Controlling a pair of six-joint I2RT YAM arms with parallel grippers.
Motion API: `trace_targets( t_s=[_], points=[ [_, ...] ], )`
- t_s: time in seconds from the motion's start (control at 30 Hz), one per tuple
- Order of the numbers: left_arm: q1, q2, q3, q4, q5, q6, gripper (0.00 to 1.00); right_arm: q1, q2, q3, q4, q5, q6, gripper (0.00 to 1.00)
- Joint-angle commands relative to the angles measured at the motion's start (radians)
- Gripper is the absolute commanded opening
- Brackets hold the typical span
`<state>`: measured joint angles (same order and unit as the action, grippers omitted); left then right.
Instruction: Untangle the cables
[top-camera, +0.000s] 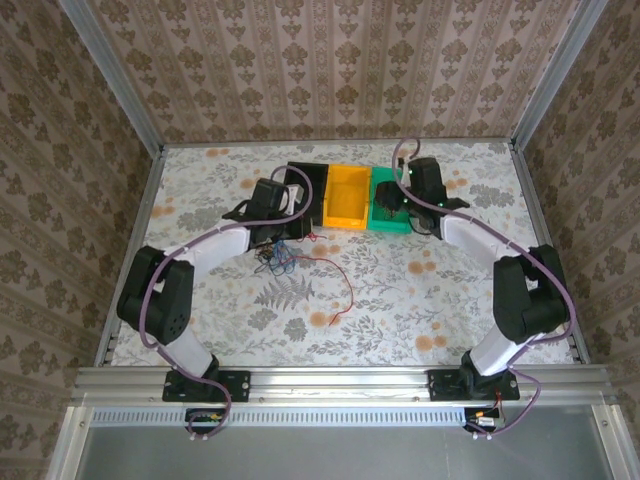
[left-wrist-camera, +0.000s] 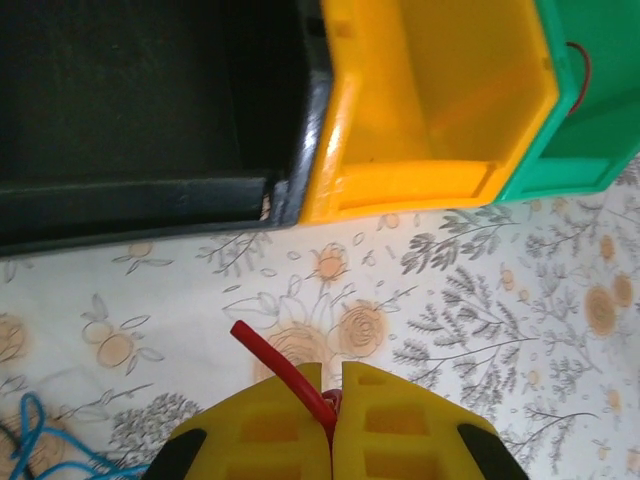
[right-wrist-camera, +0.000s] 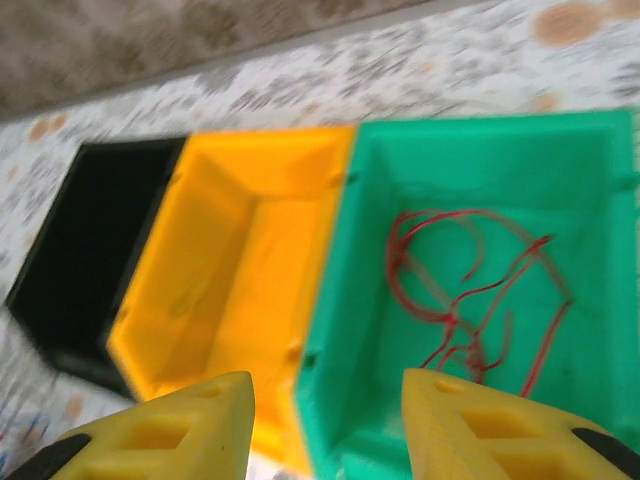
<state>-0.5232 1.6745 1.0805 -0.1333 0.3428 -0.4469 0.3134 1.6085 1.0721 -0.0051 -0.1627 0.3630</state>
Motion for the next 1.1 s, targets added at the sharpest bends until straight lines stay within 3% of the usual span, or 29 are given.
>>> trace_targets(
  t_s=[0.0, 0.17, 0.33, 0.63, 0.77, 1.07],
  points=[
    [-0.033, 0.05, 0.061, -0.057, 0.101, 0.052, 0.2, 0.077, -0.037, -0.073, -0.027, -0.136, -0.077, 0.44],
    [-0.033, 0.053, 0.049, -0.052, 0.114, 0.032, 0.49, 0.16, -0.031, -0.143, -0.022, -0.189, -0.083, 0.44],
    [0.027, -0.038, -0.04, 0.017, -0.046, -0.051, 0.67, 0.229, 0.029, -0.092, -0.108, -0.183, -0.168, 0.44],
    [0.123, -0.162, -0.13, 0.013, -0.242, -0.092, 0.71, 0.302, 0.243, 0.138, -0.245, -0.072, -0.243, 0.45],
    [0.139, -0.174, -0.155, 0.006, -0.255, -0.102, 0.71, 0.309, 0.33, 0.229, -0.306, -0.027, -0.264, 0.44],
    [0.141, -0.185, -0.189, 0.027, -0.255, -0.121, 0.71, 0.318, 0.416, 0.273, -0.321, 0.062, -0.265, 0.23]
  ],
)
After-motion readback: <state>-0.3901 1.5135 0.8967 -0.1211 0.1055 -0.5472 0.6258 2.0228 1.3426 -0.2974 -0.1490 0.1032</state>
